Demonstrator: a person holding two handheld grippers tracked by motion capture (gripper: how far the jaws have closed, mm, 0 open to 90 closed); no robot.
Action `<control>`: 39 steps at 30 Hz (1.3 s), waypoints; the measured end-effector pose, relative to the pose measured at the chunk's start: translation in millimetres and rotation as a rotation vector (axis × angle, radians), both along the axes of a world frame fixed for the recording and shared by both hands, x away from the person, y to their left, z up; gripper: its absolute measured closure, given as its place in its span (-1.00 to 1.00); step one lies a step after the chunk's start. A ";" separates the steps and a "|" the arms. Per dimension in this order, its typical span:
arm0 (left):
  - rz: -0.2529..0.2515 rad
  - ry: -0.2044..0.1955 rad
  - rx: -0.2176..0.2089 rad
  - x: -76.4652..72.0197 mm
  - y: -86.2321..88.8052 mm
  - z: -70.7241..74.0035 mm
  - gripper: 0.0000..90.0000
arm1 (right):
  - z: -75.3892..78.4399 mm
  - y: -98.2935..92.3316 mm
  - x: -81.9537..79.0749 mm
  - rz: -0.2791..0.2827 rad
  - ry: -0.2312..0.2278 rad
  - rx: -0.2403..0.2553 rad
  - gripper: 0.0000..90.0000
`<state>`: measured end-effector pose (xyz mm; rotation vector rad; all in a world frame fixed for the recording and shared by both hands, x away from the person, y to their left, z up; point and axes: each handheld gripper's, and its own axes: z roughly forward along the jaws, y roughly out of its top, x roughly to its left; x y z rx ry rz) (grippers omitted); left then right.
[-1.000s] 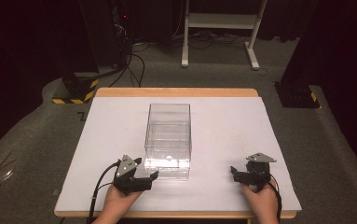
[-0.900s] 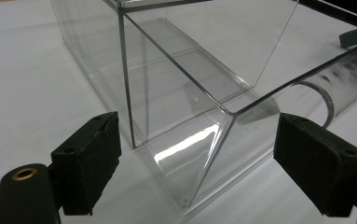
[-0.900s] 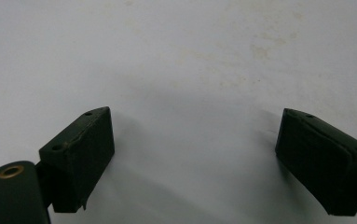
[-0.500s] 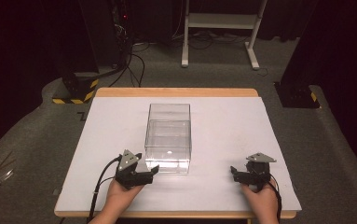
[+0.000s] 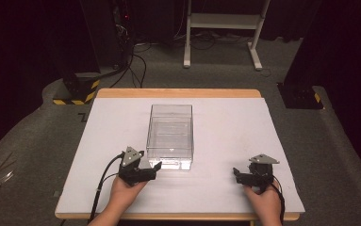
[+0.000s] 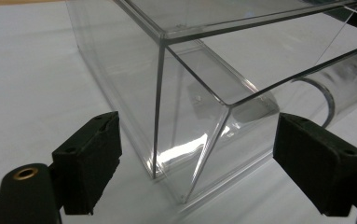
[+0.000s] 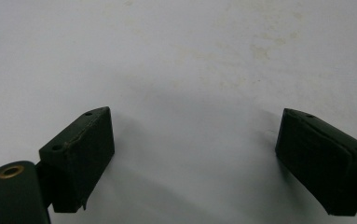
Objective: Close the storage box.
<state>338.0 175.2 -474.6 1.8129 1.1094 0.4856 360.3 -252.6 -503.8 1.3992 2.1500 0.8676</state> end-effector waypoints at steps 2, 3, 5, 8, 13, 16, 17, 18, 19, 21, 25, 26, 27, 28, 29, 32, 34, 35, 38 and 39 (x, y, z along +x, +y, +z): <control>0.001 -0.002 0.002 2.4 0.2 0.0 -0.65 | 0.0 0.0 0.0 0.000 0.000 0.000 -0.75; 0.002 -0.001 -0.001 3.0 0.0 -0.1 -0.65 | 0.0 0.0 0.0 0.000 0.000 0.000 -0.75; 0.006 -0.001 0.002 4.6 -0.2 -0.1 -0.65 | 0.0 0.0 0.0 0.000 0.000 0.000 -0.75; 0.010 -0.001 0.001 8.3 -0.4 -0.4 -0.65 | 0.0 0.0 0.0 0.000 0.000 0.000 -0.75; 0.017 0.001 0.001 12.9 -0.4 -1.6 -0.65 | 0.0 0.0 0.0 0.000 0.000 0.000 -0.75; 0.028 0.005 0.009 18.8 -1.0 -3.0 -0.65 | 0.0 0.0 0.0 0.000 0.000 0.000 -0.75; 0.028 0.005 0.009 18.8 -1.0 -3.0 -0.65 | 0.0 0.0 0.0 0.000 0.000 0.000 -0.75; 0.031 0.006 0.009 21.7 -0.8 -3.3 -0.65 | 0.0 0.0 0.0 0.000 0.000 0.000 -0.75; 0.031 0.006 0.009 21.7 -0.8 -3.3 -0.65 | 0.0 0.0 0.0 0.000 0.000 0.000 -0.75; 0.037 0.007 0.012 24.1 -1.3 -3.2 -0.65 | 0.0 0.0 0.0 0.000 0.000 0.000 -0.75; 0.038 0.007 0.015 29.0 -2.4 -3.7 -0.65 | 0.0 0.0 0.0 0.000 0.000 0.000 -0.75; 0.038 0.007 0.015 29.0 -2.4 -3.7 -0.65 | 0.0 0.0 0.0 0.000 0.000 0.000 -0.75; 0.042 0.010 0.014 30.1 -3.0 -4.1 -0.65 | 0.0 0.0 0.0 0.000 0.000 0.000 -0.75; 0.042 0.011 0.017 31.4 -3.1 -4.4 -0.65 | 0.0 0.0 0.0 0.000 0.000 0.000 -0.75; 0.043 0.012 0.018 32.1 -3.5 -4.7 -0.65 | 0.0 0.0 0.0 0.000 0.000 0.000 -0.75; 0.060 0.017 0.024 35.9 -3.8 -6.4 -0.62 | 0.0 0.0 0.0 0.000 -0.001 0.000 -0.75; 0.065 0.024 0.020 38.9 -3.2 -8.2 -0.62 | 0.0 0.0 0.0 0.001 -0.001 0.000 -0.75; 0.069 0.025 0.023 39.5 -3.3 -8.7 -0.62 | 0.0 0.0 0.0 0.000 0.000 0.000 -0.75; 0.079 0.032 0.022 41.7 -2.9 -10.3 -0.60 | 0.0 0.0 0.0 0.000 0.000 0.001 -0.75; 0.087 0.034 0.021 42.9 -2.9 -10.7 -0.60 | 0.0 0.0 0.0 0.000 0.000 0.001 -0.75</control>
